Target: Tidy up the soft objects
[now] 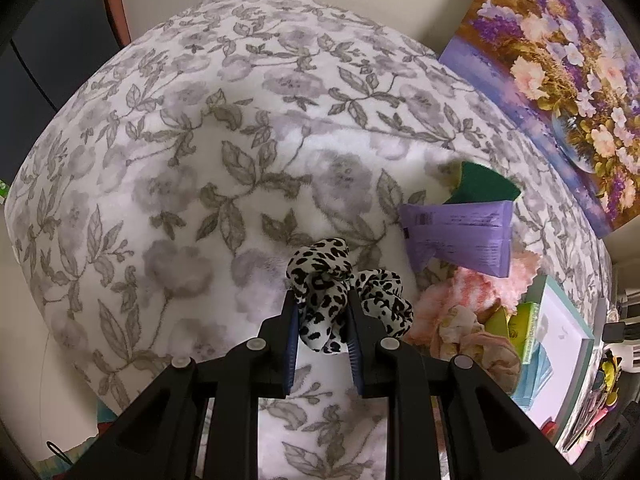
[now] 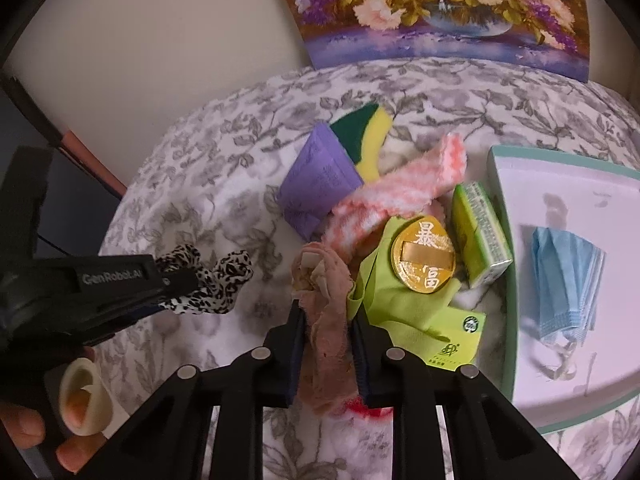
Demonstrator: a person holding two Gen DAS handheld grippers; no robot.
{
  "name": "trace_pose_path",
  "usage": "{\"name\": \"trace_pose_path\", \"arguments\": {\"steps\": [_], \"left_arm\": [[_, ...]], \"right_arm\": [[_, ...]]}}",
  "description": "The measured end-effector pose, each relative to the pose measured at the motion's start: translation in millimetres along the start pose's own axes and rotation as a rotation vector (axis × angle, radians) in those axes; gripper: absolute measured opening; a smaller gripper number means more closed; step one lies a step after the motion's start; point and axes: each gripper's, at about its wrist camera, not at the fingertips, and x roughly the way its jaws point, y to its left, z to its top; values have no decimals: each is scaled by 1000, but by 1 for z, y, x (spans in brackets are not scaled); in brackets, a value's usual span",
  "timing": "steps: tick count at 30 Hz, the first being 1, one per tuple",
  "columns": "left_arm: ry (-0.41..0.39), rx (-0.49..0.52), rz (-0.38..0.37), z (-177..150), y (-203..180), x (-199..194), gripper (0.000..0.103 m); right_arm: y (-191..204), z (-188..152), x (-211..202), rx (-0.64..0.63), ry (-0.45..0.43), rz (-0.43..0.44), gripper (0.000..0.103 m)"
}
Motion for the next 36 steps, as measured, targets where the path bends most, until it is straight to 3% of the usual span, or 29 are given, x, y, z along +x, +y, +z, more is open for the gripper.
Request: {"name": "trace_pose_path", "arguments": {"steps": [14, 22, 36], "left_arm": [[-81, 33, -22, -5, -17, -28, 23], [-56, 36, -12, -8, -19, -21, 23], [-36, 31, -14, -8, -17, -17, 23]], "right_arm": [[-16, 14, -56, 48, -133, 64, 23], [-27, 5, -17, 63, 15, 8, 23], [-48, 5, -18, 136, 12, -1, 27]]}}
